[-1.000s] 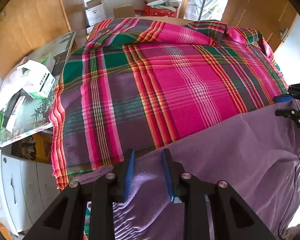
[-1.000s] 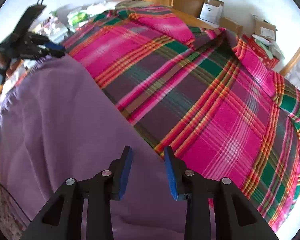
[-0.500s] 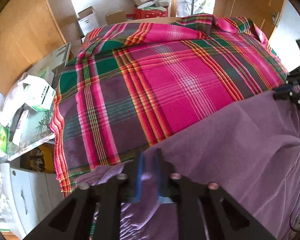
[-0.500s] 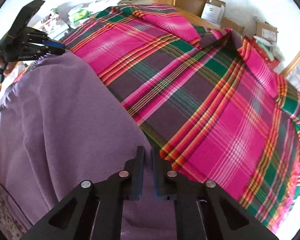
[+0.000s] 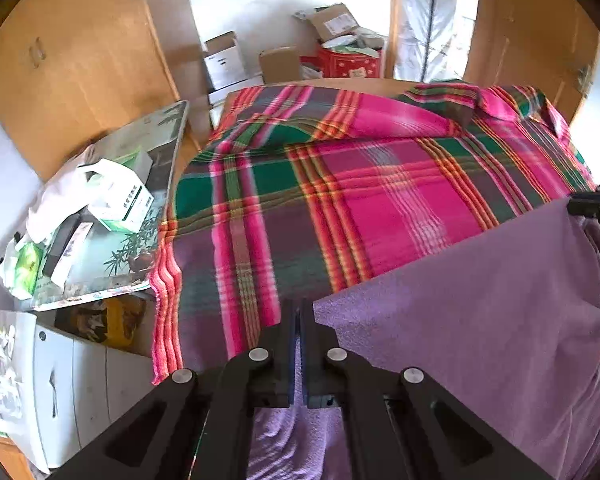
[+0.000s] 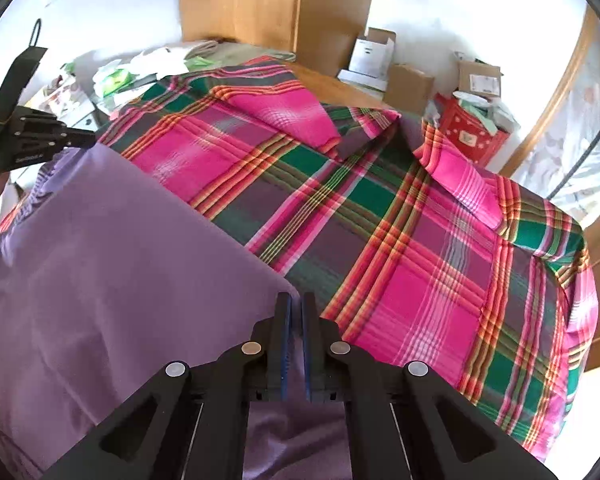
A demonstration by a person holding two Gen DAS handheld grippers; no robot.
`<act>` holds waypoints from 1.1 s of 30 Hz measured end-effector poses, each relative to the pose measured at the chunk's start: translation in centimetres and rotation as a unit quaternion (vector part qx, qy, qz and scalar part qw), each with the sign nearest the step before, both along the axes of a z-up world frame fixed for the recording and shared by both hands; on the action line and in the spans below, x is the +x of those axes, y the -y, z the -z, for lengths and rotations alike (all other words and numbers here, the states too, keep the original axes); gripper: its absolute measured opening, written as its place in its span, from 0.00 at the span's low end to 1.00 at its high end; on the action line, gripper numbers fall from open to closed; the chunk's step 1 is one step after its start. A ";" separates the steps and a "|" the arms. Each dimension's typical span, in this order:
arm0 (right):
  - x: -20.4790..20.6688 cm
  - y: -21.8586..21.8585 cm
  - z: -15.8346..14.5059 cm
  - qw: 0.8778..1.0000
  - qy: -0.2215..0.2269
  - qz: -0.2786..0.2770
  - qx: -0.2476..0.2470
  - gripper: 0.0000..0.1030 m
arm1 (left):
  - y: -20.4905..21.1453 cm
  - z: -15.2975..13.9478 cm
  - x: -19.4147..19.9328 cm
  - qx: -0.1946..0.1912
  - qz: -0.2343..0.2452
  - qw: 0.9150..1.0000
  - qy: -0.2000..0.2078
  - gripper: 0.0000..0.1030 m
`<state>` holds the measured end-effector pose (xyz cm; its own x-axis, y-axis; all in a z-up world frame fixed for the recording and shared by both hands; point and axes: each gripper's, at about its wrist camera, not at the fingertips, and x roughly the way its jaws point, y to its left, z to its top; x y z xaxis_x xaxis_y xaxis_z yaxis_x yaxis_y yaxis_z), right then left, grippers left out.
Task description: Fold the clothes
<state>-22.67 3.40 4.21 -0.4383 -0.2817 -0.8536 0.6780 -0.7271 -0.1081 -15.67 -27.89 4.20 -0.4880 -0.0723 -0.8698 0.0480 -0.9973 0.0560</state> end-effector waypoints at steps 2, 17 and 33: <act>-0.5 0.5 0.8 1.000 0.006 0.010 0.003 0.05 | 0.4 0.6 -0.4 0.003 -0.008 1.000 0.006 0.01; -1.9 0.5 1.1 0.999 0.010 0.047 -0.014 0.13 | 1.4 1.7 -0.6 0.038 -0.036 0.999 0.013 0.03; 5.5 -19.7 -5.4 0.948 -0.024 0.281 -0.149 0.19 | -6.0 -5.0 4.6 0.101 0.033 0.993 -0.044 0.13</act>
<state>-17.21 23.14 9.61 -0.6271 -0.2179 -0.7479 0.1743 -0.9750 0.1379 -11.08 -21.93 9.19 -0.5600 0.1340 -0.8176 -0.0229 -0.9890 -0.1464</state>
